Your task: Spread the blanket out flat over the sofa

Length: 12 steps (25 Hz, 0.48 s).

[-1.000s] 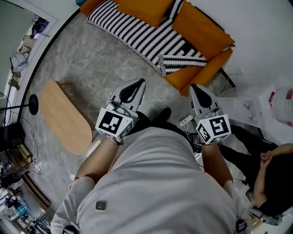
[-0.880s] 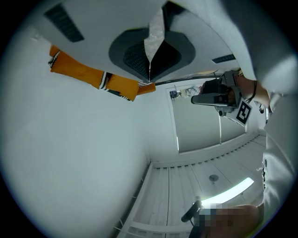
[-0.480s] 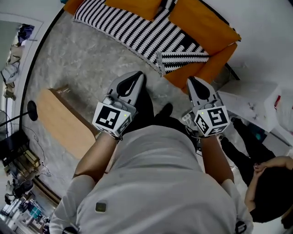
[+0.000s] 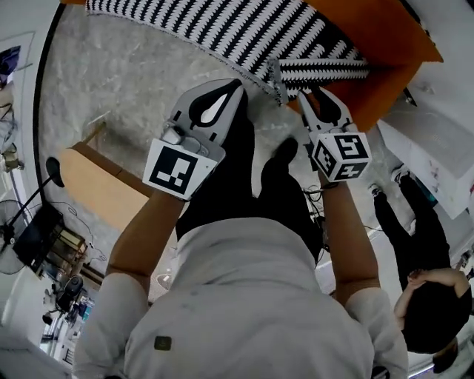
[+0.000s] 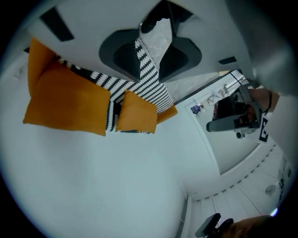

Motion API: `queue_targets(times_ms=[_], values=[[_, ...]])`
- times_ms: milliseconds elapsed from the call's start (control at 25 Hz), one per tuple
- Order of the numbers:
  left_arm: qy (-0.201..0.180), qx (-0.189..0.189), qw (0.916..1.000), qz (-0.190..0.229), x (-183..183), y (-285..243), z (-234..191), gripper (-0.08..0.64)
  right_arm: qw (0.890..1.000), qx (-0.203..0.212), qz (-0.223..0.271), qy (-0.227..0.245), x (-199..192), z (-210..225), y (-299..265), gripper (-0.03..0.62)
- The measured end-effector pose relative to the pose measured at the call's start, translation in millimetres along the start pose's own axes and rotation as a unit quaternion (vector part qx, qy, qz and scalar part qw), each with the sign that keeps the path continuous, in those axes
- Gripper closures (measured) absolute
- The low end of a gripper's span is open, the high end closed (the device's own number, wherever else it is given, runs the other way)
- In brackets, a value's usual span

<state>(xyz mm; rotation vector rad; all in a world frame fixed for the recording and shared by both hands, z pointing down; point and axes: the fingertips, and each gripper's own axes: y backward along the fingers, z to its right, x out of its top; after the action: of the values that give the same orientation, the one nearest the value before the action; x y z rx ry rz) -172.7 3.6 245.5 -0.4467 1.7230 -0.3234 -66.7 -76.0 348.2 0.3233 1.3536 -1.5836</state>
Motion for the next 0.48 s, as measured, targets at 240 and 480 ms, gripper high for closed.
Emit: queue_targets(times_ms=[240,480], values=[[0.021,-0.010,0.9995,-0.023,-75.8,-71.9,-54.0,0.554,0.996,-0.025,-0.070,-0.038,-90.6,52.6,-128.6,0.425],[0.043,-0.021,0.9961,-0.074,-169.1,-118.4,-82.2,0.554,0.985,-0.045,-0.151,-0.068,-205.6,93.8,-234.2,0.403]])
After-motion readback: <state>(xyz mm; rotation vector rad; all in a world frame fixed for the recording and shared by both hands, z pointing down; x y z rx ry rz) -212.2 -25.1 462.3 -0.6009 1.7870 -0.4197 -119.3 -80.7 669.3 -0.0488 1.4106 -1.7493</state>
